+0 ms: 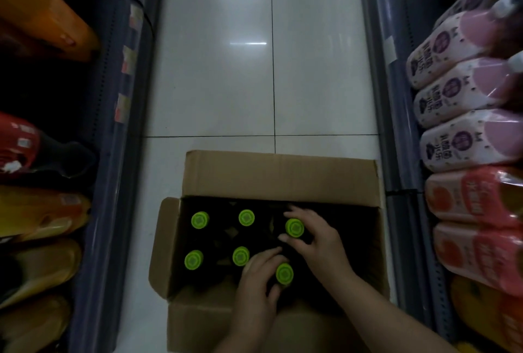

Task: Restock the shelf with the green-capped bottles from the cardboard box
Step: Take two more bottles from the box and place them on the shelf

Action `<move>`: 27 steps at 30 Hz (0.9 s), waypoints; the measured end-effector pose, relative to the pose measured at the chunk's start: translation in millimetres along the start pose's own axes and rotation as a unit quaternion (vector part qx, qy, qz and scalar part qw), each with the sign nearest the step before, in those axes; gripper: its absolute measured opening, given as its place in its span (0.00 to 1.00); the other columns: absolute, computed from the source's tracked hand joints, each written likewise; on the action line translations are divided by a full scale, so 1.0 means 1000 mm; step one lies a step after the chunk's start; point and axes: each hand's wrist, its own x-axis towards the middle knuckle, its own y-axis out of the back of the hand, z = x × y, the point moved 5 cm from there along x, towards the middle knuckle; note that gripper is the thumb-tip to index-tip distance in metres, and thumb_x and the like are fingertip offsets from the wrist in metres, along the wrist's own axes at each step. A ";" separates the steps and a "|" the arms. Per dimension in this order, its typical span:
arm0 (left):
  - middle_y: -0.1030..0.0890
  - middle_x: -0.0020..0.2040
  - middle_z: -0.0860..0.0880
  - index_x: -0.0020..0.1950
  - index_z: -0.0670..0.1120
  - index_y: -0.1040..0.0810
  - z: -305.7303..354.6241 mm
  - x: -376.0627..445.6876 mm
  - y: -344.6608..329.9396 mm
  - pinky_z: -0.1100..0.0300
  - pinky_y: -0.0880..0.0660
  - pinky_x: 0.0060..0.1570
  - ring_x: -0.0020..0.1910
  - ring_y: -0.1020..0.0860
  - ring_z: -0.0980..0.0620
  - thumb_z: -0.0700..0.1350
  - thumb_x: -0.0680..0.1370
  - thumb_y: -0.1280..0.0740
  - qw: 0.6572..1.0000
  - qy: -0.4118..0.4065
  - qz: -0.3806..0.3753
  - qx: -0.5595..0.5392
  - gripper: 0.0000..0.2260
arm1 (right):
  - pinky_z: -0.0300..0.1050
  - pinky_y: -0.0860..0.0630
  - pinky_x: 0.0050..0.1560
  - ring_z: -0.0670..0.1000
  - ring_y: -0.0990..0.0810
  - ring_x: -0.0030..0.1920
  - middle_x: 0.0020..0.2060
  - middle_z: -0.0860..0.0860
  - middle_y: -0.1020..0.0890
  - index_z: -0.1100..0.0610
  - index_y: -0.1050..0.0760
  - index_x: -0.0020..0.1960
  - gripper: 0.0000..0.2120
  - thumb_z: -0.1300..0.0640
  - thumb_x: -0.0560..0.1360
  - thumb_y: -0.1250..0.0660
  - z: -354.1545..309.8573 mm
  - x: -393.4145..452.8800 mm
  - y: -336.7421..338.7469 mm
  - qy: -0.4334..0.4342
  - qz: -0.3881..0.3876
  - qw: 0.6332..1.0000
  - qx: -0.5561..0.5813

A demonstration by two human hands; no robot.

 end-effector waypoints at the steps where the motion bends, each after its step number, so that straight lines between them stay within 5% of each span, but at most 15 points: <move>1: 0.31 0.65 0.67 0.59 0.58 0.26 0.009 0.000 0.007 0.71 0.37 0.63 0.64 0.31 0.64 0.39 0.67 0.32 1.000 -0.017 -0.004 -0.009 0.23 | 0.33 0.34 0.66 0.41 0.28 0.65 0.60 0.38 0.24 0.45 0.23 0.55 0.19 0.57 0.67 0.25 -0.010 -0.006 0.010 0.007 0.006 1.000 0.005; 5: 0.29 0.66 0.64 0.58 0.55 0.23 0.064 -0.003 0.045 0.73 0.41 0.65 0.70 0.37 0.65 0.47 0.70 0.37 0.995 -0.021 -0.055 -0.078 0.17 | 0.38 0.32 0.66 0.37 0.31 0.67 0.63 0.38 0.25 0.46 0.24 0.56 0.17 0.54 0.69 0.27 -0.058 -0.035 0.059 0.020 0.049 0.999 0.012; 9: 0.26 0.64 0.64 0.58 0.50 0.21 0.149 -0.007 0.091 0.72 0.38 0.64 0.69 0.34 0.65 0.42 0.70 0.36 0.986 -0.028 -0.111 -0.118 0.17 | 0.36 0.31 0.65 0.42 0.30 0.68 0.63 0.35 0.24 0.46 0.23 0.54 0.14 0.47 0.69 0.30 -0.130 -0.073 0.121 0.035 0.118 0.992 0.039; 14: 0.26 0.60 0.60 0.59 0.61 0.24 0.275 -0.025 0.157 0.70 0.33 0.61 0.64 0.29 0.64 0.50 0.70 0.34 0.978 -0.112 -0.111 -0.136 0.18 | 0.48 0.25 0.61 0.47 0.24 0.62 0.57 0.48 0.19 0.48 0.23 0.58 0.18 0.44 0.69 0.30 -0.227 -0.146 0.199 0.045 0.211 0.973 0.086; 16: 0.27 0.57 0.60 0.57 0.64 0.24 0.327 -0.038 0.179 0.70 0.32 0.58 0.61 0.29 0.64 0.51 0.70 0.32 0.974 -0.151 -0.107 -0.132 0.17 | 0.38 0.26 0.58 0.41 0.22 0.57 0.53 0.47 0.18 0.52 0.23 0.56 0.20 0.42 0.70 0.31 -0.270 -0.181 0.225 0.076 0.252 0.962 0.071; 24: 0.25 0.55 0.49 0.58 0.47 0.24 0.503 -0.130 0.237 0.61 0.28 0.55 0.56 0.24 0.50 0.45 0.74 0.32 0.910 -0.368 -0.168 -0.086 0.13 | 0.43 0.24 0.50 0.45 0.21 0.51 0.47 0.46 0.20 0.53 0.25 0.52 0.15 0.43 0.74 0.38 -0.407 -0.345 0.296 0.127 0.408 0.902 0.068; 27: 0.20 0.50 0.56 0.57 0.46 0.23 0.561 -0.170 0.252 0.60 0.26 0.52 0.52 0.22 0.55 0.48 0.74 0.34 0.901 -0.359 -0.197 -0.142 0.13 | 0.42 0.25 0.47 0.47 0.21 0.46 0.44 0.47 0.20 0.56 0.26 0.49 0.12 0.47 0.76 0.40 -0.446 -0.420 0.318 0.136 0.478 0.865 0.067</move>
